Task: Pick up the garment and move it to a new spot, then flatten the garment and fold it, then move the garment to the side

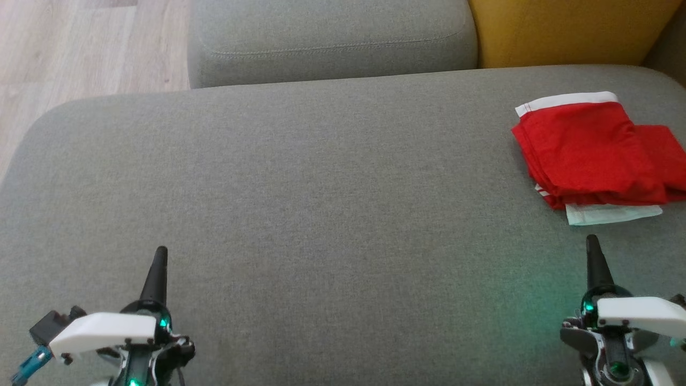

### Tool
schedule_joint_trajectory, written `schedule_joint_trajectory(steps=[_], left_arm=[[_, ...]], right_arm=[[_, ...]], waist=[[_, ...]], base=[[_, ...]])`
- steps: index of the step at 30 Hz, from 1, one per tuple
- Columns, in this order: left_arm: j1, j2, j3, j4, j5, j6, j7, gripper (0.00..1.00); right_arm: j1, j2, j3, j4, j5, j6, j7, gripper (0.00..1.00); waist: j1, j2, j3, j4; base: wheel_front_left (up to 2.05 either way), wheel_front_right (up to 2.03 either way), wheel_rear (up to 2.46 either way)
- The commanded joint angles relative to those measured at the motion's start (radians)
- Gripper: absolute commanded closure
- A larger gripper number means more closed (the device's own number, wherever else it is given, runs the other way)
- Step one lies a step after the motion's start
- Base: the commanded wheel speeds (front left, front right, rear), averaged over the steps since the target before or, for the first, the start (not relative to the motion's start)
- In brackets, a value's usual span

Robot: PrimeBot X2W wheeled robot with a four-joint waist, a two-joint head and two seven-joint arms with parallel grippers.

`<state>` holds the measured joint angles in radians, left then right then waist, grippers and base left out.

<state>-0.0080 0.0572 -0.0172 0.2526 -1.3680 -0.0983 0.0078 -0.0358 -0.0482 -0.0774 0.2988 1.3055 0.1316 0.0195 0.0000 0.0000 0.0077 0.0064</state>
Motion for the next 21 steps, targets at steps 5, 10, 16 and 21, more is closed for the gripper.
schedule_joint_trajectory(steps=[5, 10, 16, 21], left_arm=[[-0.071, 0.016, 0.049, -0.025, -0.068, -0.013, 0.020, 1.00], [-0.077, 0.016, 0.062, -0.021, -0.117, -0.018, 0.035, 1.00], [-0.084, 0.015, 0.074, -0.017, -0.166, -0.022, 0.050, 1.00], [-0.091, 0.015, 0.087, -0.013, -0.215, -0.027, 0.065, 1.00]], right_arm=[[-0.062, -0.011, 0.003, -0.044, 0.082, -0.001, 0.025, 1.00], [-0.064, -0.011, -0.004, -0.047, 0.139, -0.001, 0.040, 1.00], [-0.066, -0.011, -0.011, -0.049, 0.196, -0.001, 0.054, 1.00], [-0.069, -0.011, -0.018, -0.052, 0.253, -0.001, 0.069, 1.00]], waist=[[0.0000, 0.0000, -0.001, -0.001], [0.0000, 0.0000, -0.002, -0.003], [0.0000, 0.0000, -0.003, -0.004], [0.0000, 0.0000, -0.004, -0.005]], base=[[0.00, 0.00, 0.00], [0.00, 0.00, 0.00], [0.00, 0.00, 0.00], [0.00, 0.00, 0.00]])
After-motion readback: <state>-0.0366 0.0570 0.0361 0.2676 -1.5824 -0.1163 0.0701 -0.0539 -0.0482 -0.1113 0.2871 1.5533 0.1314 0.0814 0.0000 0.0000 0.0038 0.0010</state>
